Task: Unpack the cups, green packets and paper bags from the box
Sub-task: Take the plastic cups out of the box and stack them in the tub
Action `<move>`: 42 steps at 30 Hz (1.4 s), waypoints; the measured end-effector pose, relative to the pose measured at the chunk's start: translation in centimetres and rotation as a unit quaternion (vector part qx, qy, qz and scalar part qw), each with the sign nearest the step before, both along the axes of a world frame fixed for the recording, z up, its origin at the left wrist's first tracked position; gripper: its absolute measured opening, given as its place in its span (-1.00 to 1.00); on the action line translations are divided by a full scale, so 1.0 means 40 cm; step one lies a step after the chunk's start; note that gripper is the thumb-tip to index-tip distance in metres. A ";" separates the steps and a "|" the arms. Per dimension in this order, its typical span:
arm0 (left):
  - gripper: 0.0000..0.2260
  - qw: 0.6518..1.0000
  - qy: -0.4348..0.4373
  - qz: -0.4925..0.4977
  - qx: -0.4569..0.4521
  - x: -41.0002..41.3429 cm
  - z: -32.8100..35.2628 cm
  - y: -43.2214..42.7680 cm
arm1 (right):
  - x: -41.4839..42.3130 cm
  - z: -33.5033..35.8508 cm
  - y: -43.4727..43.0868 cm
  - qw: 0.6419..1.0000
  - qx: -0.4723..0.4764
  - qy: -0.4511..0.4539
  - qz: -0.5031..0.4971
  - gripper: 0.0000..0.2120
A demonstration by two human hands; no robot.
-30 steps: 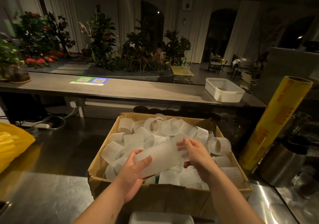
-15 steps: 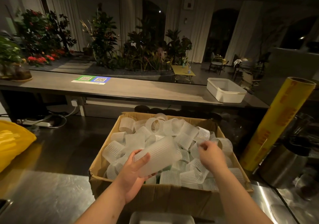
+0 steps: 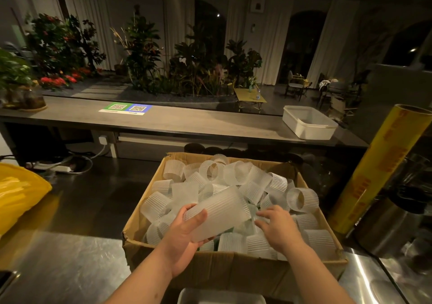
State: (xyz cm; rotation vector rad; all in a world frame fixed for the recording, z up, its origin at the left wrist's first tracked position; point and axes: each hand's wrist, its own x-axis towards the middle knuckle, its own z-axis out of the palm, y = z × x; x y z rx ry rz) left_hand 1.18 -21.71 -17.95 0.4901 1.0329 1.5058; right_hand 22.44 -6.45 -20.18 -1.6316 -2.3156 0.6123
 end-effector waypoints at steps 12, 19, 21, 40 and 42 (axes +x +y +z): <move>-0.46 1.000 -0.011 -0.005 -0.006 -0.002 0.004 -0.002 | 0.006 0.045 0.020 0.959 0.160 0.202 -0.118 -0.60; -0.48 1.000 -0.002 -0.006 -0.003 0.000 0.000 0.004 | -0.029 0.020 -0.009 0.991 0.064 0.117 -0.012 -0.43; -0.50 1.000 0.001 -0.005 -0.003 -0.001 0.000 0.000 | -0.035 0.010 -0.007 0.991 0.073 0.108 -0.011 -0.41; -0.51 0.999 0.033 -0.009 -0.002 0.002 -0.006 0.004 | -0.061 0.233 -0.037 0.967 -0.184 0.167 0.055 -0.69; -0.47 0.998 0.062 -0.017 -0.007 0.005 -0.002 0.004 | -0.070 0.214 -0.045 0.973 -0.174 0.122 0.087 -0.70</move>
